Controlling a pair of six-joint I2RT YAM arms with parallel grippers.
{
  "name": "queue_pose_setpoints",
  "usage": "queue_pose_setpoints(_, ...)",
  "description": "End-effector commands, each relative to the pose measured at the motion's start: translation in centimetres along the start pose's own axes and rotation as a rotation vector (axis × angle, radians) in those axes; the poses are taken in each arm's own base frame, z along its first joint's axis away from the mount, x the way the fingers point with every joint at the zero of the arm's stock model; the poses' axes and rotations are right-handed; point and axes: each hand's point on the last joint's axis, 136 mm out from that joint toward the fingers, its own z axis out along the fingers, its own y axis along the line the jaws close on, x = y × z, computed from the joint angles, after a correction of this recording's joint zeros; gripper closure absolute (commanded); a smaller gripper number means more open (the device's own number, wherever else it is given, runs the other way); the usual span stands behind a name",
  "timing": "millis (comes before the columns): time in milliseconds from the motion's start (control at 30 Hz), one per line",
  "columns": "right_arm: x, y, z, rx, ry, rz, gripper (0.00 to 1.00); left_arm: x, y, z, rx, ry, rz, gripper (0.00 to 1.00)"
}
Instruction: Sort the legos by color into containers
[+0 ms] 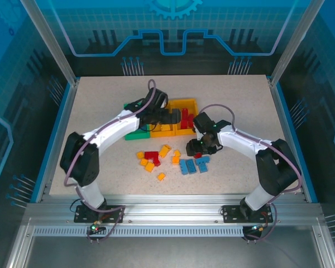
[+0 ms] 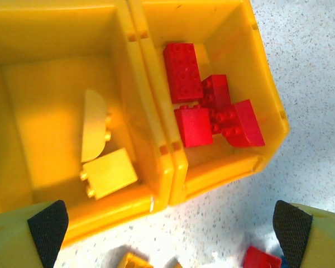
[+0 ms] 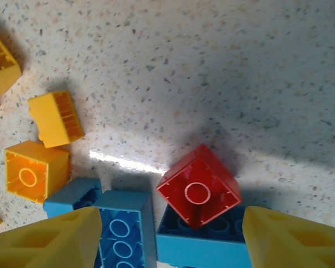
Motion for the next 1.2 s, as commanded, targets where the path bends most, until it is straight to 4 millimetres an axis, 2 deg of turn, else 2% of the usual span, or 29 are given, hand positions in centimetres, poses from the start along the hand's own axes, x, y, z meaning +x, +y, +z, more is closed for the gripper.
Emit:
queue_pose_setpoints(0,1.0,-0.3,0.2,0.026,0.014,0.009,0.32,1.1,2.1,-0.9,-0.041,-0.015,-0.045,0.01)
queue_pose_setpoints(233,2.5,-1.2,0.8,0.078,0.055,0.03,0.33,3.6,5.0,-2.0,-0.085,-0.003,-0.068,0.01)
queue_pose_setpoints(367,3.1,-1.3,0.9,0.075,0.075,0.045,0.33,4.4,6.0,-2.1,-0.101,0.007,-0.074,0.01)
queue_pose_setpoints(567,2.9,-0.2,0.7,0.036,0.063,0.064,0.32,4.6,7.1,-2.4,-0.11,-0.003,-0.09,0.01)
queue_pose_setpoints(800,2.4,0.2,1.9,0.047,0.107,0.13,0.31,4.5,7.6,-2.6,-0.115,-0.011,-0.084,0.01)
queue_pose_setpoints(1167,1.6,-0.1,2.8,0.095,0.115,0.213,0.33,4.8,8.8,-2.6,-0.118,-0.015,-0.099,0.01)
